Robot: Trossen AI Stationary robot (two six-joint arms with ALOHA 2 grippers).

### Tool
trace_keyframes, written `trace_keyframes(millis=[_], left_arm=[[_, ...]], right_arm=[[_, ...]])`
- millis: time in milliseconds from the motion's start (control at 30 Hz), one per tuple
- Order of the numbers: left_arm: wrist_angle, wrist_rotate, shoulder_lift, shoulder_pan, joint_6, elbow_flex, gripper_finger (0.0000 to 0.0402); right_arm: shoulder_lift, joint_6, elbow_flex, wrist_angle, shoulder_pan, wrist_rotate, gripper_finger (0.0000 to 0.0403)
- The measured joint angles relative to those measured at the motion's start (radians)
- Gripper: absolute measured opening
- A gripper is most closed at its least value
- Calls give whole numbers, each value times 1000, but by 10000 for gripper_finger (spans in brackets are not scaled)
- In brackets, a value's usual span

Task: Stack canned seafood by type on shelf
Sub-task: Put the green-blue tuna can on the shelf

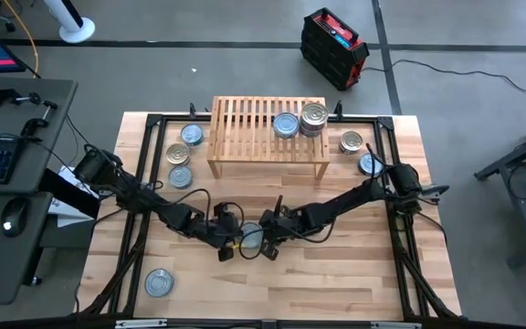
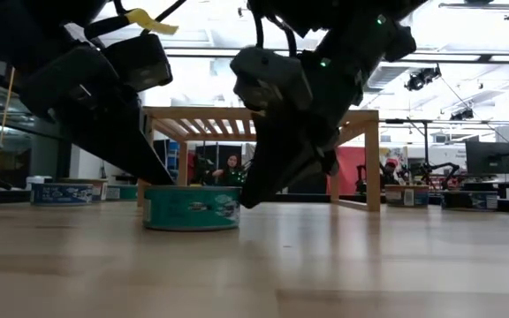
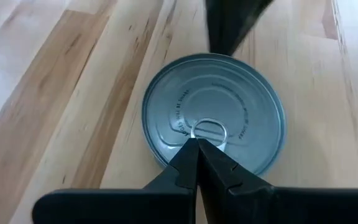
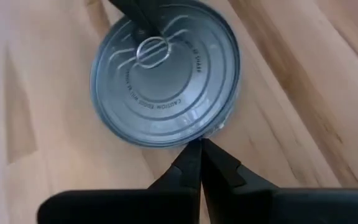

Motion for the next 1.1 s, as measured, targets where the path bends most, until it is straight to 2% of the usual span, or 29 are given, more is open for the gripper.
trace_keyframes(millis=[367, 467, 567, 633, 800, 967, 1100], left_arm=[[2, -10, -2, 1, -17, -3, 1], [4, -16, 0, 2, -10, -4, 1], [-9, 41, 11, -1, 7, -8, 0], [-2, 41, 7, -2, 7, -8, 0], [-28, 23, 3, 0, 9, -6, 0], [-251, 20, -114, -1, -23, -5, 0], [-443, -5, -260, -10, -86, -5, 0]], right_arm=[[-25, -49, 69, -25, 6, -54, 0], [-28, -52, 93, -7, 6, -46, 0], [-32, -71, 116, -7, -1, 5, 0], [-26, -76, 120, -25, -6, 42, 0], [-28, -80, 134, -22, -17, 24, 0], [-57, -167, 153, -63, -32, 1, 0], [-70, -295, 237, -102, -50, -122, 2]])
